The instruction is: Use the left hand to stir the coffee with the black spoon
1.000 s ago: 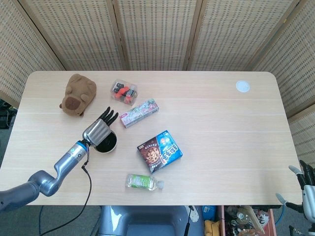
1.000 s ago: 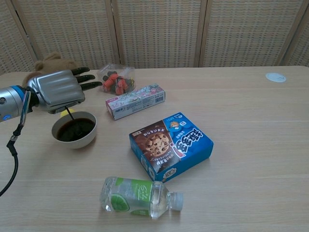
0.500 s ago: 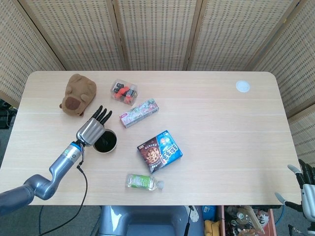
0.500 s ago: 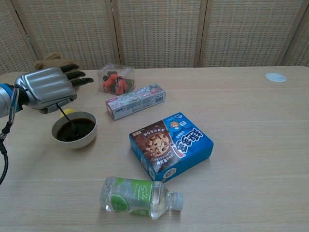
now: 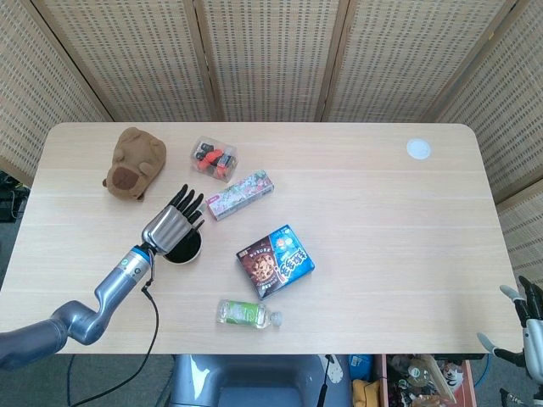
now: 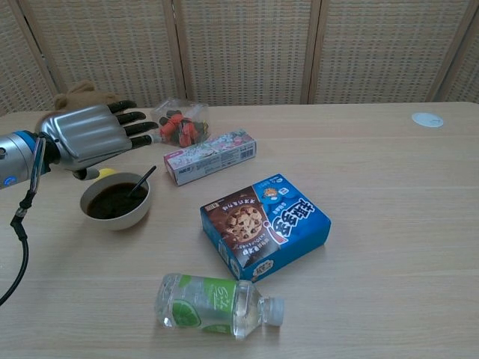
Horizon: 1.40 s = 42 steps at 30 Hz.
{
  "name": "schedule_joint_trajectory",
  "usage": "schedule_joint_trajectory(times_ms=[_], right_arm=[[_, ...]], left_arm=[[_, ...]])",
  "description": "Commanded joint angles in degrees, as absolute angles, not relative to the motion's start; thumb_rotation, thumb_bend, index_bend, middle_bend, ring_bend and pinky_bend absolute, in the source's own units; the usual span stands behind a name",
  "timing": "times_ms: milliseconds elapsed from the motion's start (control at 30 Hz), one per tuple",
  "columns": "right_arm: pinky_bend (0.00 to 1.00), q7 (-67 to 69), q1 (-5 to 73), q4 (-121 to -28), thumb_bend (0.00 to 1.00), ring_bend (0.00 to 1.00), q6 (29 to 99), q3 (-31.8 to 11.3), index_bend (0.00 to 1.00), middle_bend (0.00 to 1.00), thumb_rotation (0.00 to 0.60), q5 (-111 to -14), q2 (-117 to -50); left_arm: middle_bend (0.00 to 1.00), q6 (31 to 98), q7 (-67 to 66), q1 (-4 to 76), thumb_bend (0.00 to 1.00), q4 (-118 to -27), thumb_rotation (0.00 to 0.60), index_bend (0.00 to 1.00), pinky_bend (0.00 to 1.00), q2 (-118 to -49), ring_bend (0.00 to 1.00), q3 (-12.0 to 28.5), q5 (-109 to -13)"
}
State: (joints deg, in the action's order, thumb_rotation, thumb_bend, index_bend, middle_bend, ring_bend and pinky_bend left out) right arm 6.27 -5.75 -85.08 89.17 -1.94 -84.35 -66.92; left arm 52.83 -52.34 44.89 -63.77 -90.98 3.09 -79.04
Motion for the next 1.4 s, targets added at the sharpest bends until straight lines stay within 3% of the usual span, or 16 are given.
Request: schedule_joint_trajectory(times_ms=[33,367,700,833,1033,1400], right_arm=[[0.07,6.4,-5.7,-85.0,0.26,0.0,89.2,-2.0,0.21,0.12,0.471,-84.4,-66.9],[0.07,5.7,-4.3,-85.3,0.26,0.0,88.4,-2.5,0.21,0.12,0.474,-85.3,-66.6],[0.07,3.8,-2.8,-86.6,0.26,0.0,87.9,-2.9,0.21,0.12,0.485,-86.3,-66.0],[0.07,2.6,-2.1,-87.2,0.26,0.0,87.5,-3.1,0.21,0.11,0.505,-86.7,-65.9],[0.07,0.7,-1.2,-87.8,0.26,0.0,87.2,-3.4,0.21,0.11,0.593,-87.0,-66.4],[0.07,-1.8,-0.3,-88.5,0.26,0.0,86.7,-3.2,0.21,0.11,0.6,-87.1,-67.1]], left_arm=[[0.0,53.7,-51.3,44.2,0.27,-65.4,0.6,0.0,0.0,-90.1,0.0,3.8,-77.9],[0.0,64.8,-41.9,35.7,0.27,-80.2,0.6,0.0,0.0,-81.3,0.0,4.5,-75.4],[0.0,74.6,-29.9,26.2,0.27,-89.9,0.6,0.0,0.0,-75.0,0.0,2.6,-75.7],[0.0,79.2,-23.7,21.8,0.27,-91.5,0.6,0.0,0.0,-73.4,0.0,1.0,-77.6],[0.0,86.8,-12.9,15.0,0.27,-91.2,0.6,0.0,0.0,-73.2,0.0,-1.5,-81.6],[0.0,93.4,-7.4,6.3,0.27,-88.8,0.6,0.0,0.0,-74.6,0.0,-5.6,-85.7]])
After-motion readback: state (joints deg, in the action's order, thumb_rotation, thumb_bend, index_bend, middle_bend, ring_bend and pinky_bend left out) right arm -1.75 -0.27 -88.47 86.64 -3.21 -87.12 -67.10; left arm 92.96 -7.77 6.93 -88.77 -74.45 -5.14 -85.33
